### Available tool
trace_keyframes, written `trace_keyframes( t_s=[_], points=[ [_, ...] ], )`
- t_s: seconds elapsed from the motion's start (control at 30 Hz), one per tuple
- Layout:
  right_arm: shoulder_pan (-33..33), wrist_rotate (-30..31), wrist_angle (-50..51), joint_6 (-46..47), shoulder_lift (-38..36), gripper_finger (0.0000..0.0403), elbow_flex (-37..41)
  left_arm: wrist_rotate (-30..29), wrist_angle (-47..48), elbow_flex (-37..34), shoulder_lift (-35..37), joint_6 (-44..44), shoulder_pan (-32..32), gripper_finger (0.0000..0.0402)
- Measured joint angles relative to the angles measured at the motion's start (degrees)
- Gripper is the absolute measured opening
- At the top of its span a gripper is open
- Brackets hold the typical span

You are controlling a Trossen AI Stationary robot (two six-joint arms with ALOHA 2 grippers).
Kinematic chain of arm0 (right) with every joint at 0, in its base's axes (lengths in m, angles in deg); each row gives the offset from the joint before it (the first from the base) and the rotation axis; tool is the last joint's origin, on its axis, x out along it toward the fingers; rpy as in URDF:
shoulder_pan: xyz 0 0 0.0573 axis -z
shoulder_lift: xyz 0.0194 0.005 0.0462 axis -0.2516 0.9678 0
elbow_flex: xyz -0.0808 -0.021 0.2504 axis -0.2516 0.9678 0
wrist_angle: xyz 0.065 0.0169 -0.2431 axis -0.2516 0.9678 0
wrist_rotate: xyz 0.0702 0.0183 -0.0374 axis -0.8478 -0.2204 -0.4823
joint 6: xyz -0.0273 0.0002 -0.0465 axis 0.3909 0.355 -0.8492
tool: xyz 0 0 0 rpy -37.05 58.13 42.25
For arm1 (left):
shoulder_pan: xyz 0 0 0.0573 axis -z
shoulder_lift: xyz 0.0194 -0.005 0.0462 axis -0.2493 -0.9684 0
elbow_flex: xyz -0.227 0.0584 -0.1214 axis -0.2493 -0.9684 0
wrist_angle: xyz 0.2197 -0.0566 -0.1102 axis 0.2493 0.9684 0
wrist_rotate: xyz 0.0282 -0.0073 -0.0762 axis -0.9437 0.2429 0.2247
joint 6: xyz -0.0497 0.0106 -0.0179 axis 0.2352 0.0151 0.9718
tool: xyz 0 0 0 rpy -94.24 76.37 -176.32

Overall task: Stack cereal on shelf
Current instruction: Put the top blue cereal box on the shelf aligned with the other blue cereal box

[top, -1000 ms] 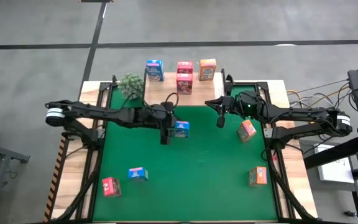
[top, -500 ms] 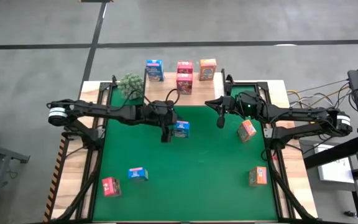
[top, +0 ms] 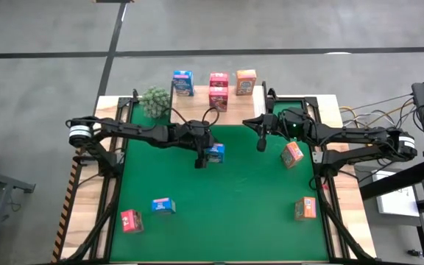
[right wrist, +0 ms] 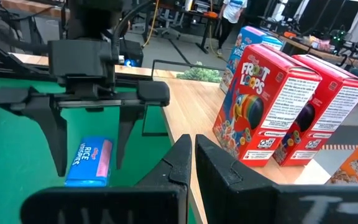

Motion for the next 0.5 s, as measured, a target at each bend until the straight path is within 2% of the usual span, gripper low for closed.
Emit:
trace_keyframes(
  t_s=[0.2,0.5],
  points=[
    [0.0,0.0,0.1,-0.1,0.0,0.0013,0.0,0.9,0.0,0.0,0.1,0.3,-0.4,0.0262],
    [0.0,0.0,0.3,-0.1,0.0,0.0013,0.0,0.9,-0.2,-0.4,0.1,0.8,-0.4,0.0212]
  ],
)
